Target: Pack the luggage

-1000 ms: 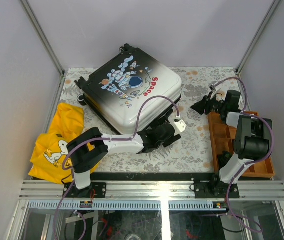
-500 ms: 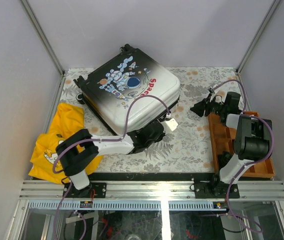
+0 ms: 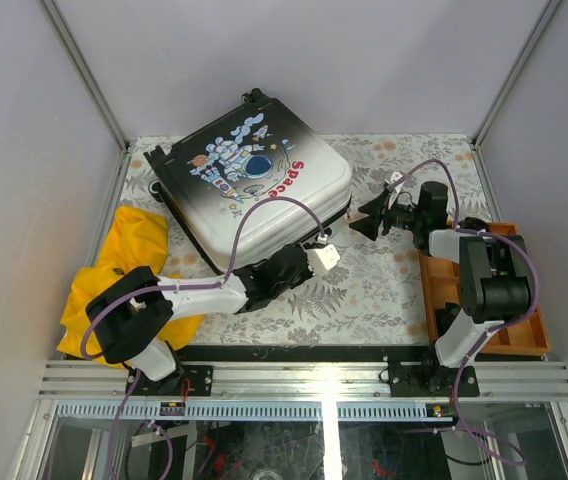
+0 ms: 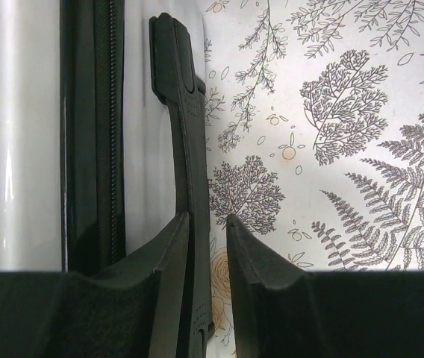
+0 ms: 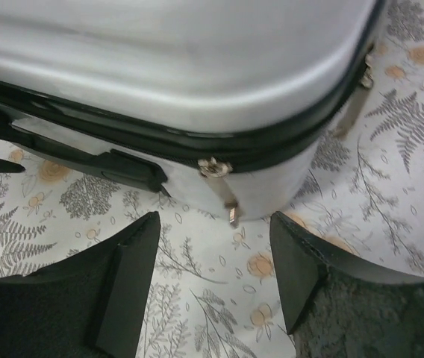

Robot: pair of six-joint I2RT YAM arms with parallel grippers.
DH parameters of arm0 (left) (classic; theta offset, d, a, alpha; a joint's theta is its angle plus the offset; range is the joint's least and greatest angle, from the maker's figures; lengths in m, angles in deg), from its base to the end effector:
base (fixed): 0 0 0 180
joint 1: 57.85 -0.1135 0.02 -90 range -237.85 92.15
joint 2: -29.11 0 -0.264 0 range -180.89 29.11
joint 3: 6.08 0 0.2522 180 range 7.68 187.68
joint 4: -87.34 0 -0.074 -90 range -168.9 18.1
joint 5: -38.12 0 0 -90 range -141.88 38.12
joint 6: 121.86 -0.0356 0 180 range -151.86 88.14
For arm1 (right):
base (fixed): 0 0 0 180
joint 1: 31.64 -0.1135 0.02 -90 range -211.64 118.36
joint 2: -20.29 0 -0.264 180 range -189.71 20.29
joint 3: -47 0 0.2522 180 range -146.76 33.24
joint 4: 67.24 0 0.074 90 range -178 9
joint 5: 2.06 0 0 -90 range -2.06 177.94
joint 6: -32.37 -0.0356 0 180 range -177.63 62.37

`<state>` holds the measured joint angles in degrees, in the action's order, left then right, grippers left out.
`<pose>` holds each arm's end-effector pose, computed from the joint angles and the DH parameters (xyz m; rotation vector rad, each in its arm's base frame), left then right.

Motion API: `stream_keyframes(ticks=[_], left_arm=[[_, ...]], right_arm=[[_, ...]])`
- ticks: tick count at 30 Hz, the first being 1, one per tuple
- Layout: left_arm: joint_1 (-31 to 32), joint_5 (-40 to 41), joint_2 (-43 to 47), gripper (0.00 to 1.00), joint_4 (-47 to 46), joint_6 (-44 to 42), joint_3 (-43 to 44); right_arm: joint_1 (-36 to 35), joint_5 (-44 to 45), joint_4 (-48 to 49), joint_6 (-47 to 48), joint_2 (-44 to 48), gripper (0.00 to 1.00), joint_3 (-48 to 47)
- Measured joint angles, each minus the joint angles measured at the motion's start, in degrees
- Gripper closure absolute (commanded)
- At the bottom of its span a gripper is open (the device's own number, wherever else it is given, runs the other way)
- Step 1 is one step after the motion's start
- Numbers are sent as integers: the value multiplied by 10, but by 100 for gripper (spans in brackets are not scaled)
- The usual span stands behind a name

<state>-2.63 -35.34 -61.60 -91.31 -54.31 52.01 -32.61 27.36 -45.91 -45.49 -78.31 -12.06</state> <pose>0.1939 -0.2615 0.1811 1.2072 1.7623 -0.0227 0.3403 0.0368 0.1854 -0.8868 1.5692 0.8482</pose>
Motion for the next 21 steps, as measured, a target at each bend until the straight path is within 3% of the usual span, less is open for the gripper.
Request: stream_keyframes(ticks=[11,21], left_arm=[[-1,-3,2,78,-1,-8,-2],[-5,-5,12,83,2,-19,-11]], right_arm=[[-54,67,110,-50,-1,38,27],[-65,106,152,-58,-18,74,28]])
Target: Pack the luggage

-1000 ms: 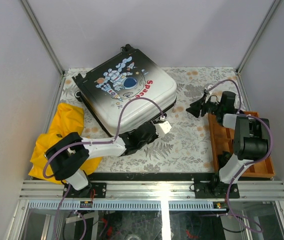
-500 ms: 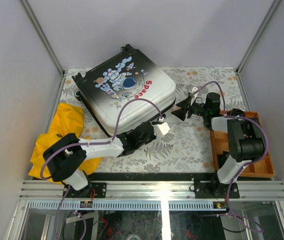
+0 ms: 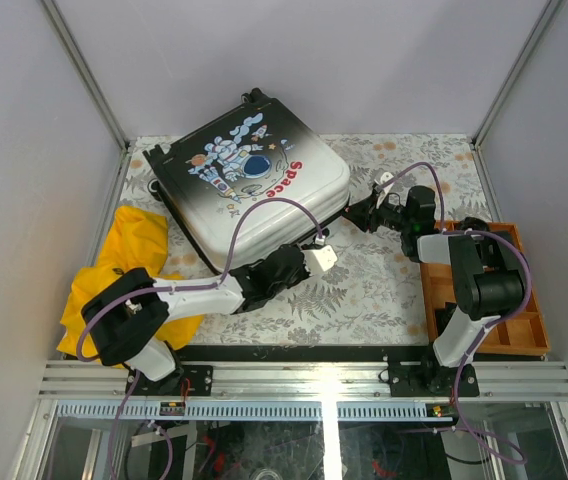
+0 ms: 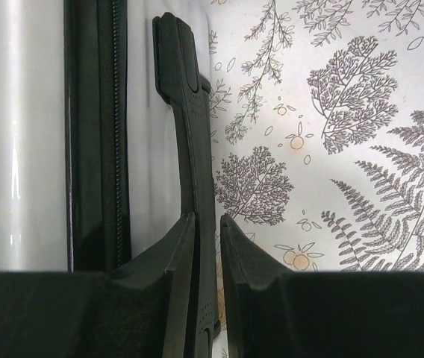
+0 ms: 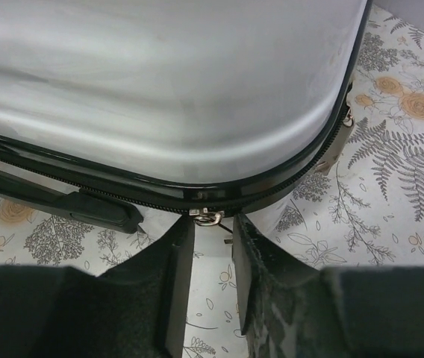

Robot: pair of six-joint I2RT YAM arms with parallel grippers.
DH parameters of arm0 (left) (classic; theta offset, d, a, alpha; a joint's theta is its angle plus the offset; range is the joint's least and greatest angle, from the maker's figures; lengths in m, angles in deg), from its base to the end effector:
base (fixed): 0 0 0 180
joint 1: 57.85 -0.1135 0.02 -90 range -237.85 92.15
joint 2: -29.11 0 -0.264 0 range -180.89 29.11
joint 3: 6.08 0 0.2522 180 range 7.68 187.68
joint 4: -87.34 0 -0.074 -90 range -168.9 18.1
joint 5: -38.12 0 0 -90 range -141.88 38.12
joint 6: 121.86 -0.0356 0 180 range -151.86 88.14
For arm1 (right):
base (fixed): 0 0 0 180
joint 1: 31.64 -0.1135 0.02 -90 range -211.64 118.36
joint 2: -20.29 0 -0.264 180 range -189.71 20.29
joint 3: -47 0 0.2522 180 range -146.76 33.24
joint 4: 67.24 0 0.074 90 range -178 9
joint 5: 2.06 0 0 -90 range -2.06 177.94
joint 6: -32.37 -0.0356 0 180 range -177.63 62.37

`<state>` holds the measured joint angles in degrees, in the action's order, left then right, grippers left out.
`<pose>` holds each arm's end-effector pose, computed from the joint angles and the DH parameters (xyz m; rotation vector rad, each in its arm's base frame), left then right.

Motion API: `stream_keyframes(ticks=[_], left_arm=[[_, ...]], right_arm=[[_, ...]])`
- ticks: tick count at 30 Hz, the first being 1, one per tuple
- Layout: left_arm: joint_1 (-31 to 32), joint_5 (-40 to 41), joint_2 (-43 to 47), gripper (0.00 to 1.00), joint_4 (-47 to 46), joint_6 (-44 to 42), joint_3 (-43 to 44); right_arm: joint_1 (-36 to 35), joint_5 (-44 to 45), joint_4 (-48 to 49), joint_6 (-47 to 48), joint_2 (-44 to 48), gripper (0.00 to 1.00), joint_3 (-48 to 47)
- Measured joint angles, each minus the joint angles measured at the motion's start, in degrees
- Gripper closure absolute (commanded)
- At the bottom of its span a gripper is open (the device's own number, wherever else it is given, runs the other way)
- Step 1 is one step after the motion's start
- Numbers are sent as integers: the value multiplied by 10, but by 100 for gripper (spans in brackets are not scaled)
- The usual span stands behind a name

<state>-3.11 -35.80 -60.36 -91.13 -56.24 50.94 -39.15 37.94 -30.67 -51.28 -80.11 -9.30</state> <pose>0.1928 -0.2557 0.1817 1.2342 1.7455 -0.0063 0.3383 0.0721 0.1850 -0.8337 1.4941 0.7526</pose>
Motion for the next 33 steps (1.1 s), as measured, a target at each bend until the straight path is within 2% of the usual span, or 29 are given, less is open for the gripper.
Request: stream_keyframes(ticks=[3,8,22,33], left_arm=[[-1,0,3,85,0,-2,-3],[-4,0,9,86,0,-8,-8],[-9,-4,38,100,-9,-30,-39],[-9,-7,46,100,-16,-49,-50]], right_arm=[[-1,-2,-3,1,0,87,0],[-2,-7,-16,24,0,99,0],[4,-38,-78,86,5,100,-23],[39,-97,-154,86,-46,100,-116]])
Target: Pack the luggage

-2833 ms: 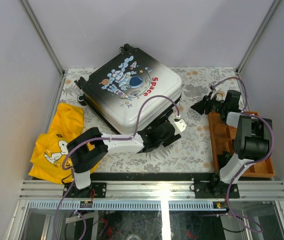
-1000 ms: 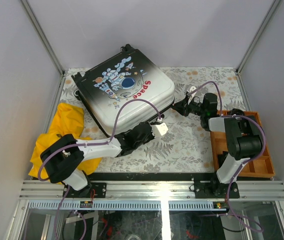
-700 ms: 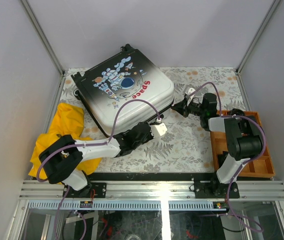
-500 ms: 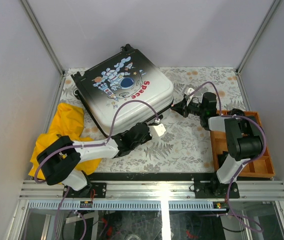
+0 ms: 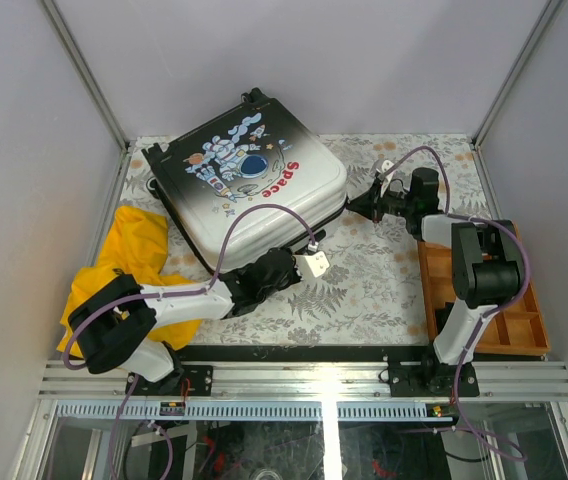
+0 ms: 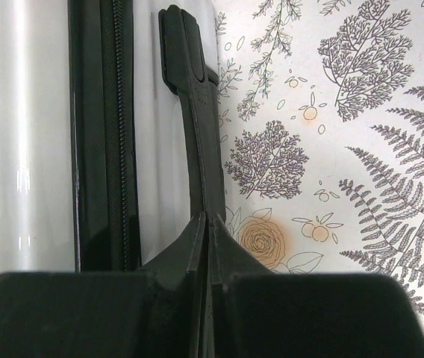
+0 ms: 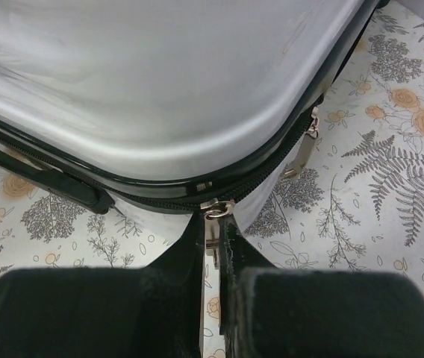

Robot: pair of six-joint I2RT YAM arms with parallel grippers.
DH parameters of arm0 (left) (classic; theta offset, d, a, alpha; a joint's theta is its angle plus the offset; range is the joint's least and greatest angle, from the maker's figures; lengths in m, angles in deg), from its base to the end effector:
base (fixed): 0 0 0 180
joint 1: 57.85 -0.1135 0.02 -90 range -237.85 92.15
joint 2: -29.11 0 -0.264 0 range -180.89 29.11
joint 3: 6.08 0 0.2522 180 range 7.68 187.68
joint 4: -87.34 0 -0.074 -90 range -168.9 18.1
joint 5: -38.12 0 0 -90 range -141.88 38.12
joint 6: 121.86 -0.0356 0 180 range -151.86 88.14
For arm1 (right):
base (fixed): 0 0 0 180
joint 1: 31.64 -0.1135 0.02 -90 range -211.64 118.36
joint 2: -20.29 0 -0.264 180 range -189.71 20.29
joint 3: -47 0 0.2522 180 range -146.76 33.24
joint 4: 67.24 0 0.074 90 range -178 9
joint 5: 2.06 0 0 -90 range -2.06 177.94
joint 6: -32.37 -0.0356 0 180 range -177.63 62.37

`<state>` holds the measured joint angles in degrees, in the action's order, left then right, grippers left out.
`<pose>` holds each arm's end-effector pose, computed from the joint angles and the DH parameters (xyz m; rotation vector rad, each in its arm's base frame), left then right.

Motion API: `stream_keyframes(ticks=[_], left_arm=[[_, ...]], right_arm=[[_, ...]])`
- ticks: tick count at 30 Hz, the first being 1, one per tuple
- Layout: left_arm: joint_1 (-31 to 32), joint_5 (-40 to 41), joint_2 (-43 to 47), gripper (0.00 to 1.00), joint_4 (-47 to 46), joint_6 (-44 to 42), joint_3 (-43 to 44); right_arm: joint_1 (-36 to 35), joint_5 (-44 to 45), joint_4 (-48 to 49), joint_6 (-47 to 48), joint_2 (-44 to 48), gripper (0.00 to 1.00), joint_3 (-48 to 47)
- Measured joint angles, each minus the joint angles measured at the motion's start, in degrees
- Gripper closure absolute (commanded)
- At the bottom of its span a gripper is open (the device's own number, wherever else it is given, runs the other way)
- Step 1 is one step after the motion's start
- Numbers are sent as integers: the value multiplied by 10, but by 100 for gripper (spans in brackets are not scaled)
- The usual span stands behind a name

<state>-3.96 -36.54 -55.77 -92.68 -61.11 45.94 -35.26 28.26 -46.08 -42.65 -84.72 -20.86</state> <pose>0.1840 -0.2363 0.1809 1.2877 1.6858 0.0324 0.3751 0.0545 0.1909 -0.9610 1.4979 0.8106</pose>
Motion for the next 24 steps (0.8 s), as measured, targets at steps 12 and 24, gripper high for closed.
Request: stream_keyframes(ticks=[12,24], left_arm=[[0,-3,0,100,-1,-11,-2],[0,-7,0,100,-2,-22,-3]], right_arm=[[9,-34,-61,42,-53,100,-83],[11,-85,-113,79,-128,100,-189]])
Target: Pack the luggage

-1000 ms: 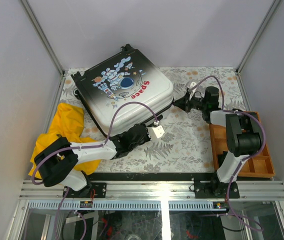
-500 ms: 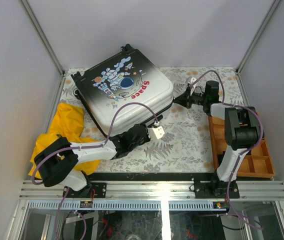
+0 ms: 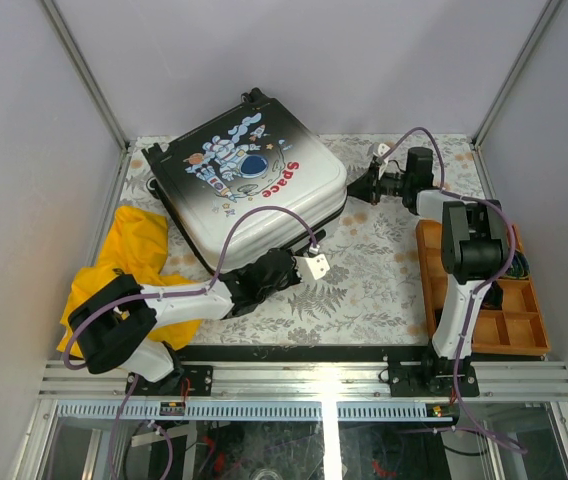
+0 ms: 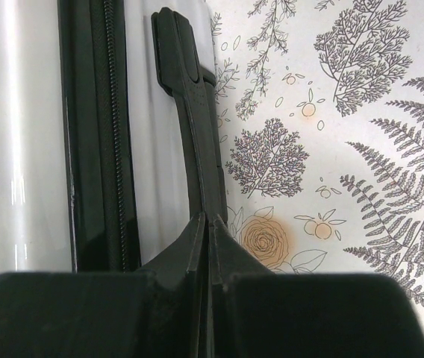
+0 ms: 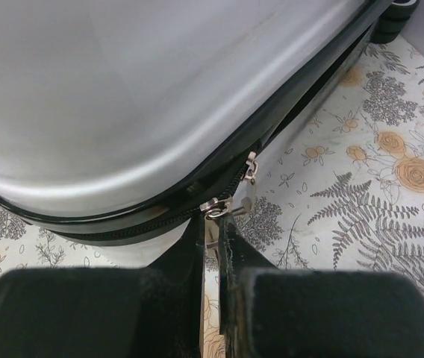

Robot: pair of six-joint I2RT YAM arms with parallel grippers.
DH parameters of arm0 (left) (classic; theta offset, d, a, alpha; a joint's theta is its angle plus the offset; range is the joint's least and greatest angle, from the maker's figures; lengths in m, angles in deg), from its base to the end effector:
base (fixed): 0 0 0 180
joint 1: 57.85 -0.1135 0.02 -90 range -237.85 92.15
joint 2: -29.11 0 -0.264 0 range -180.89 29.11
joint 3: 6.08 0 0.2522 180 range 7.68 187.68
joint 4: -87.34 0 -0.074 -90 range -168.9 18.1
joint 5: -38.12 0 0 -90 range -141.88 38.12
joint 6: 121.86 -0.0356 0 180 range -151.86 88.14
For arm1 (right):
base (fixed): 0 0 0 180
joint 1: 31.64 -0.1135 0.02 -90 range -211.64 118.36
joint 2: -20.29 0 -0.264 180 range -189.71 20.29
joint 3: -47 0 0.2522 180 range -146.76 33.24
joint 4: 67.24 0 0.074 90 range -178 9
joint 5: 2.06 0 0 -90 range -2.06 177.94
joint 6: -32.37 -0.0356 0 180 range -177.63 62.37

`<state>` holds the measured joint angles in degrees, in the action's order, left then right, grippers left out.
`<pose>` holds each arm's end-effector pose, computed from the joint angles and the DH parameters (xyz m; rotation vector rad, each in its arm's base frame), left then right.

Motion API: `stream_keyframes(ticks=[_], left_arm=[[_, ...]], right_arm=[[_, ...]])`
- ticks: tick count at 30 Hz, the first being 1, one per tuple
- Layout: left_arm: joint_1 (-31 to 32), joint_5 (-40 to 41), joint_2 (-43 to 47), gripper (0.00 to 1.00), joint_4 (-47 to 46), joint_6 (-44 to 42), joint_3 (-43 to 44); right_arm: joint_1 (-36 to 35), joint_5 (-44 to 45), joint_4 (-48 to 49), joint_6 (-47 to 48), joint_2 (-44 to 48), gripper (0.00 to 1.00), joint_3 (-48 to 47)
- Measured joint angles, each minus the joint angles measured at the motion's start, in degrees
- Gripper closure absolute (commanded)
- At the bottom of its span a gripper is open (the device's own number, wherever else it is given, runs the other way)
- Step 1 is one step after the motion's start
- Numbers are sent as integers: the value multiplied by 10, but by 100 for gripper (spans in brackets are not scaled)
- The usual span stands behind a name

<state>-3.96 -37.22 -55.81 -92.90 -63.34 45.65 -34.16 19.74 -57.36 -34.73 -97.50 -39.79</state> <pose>0.1833 -0.2360 0.1794 1.3284 1.6589 0.0436 0.4387 0.0524 0.1857 -1.0911 1.4161 0.8838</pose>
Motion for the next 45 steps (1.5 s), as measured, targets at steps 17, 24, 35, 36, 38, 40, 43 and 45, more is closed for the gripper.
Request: stream_keyframes(ticks=[17,24,35,36,38,40,43,45], left_arm=[[-7,-4,-7,100,-5,-14,3],[-9,-4,-11,100,-4,-18,8],[-14,-35,-12,56,113,-3,67],[-14,-43,-12,52,135,3,77],[-12,-54,-12,44,176,18,96],[-4,-57,-12,37,221,35,123],[1,-52,-10,11,248,41,167],[5,-53,1,0,253,42,196]], right_arm=[[-15,-24,130,-116,-78,98,-60],[-19,-21,206,-190,-99,80,-64],[-12,45,249,-229,-69,38,-26],[-7,49,248,-229,-56,32,-18],[7,54,241,-228,-27,25,-8],[23,57,222,-222,-2,22,-7],[49,66,173,-202,37,20,-6],[63,77,141,-187,54,19,-6]])
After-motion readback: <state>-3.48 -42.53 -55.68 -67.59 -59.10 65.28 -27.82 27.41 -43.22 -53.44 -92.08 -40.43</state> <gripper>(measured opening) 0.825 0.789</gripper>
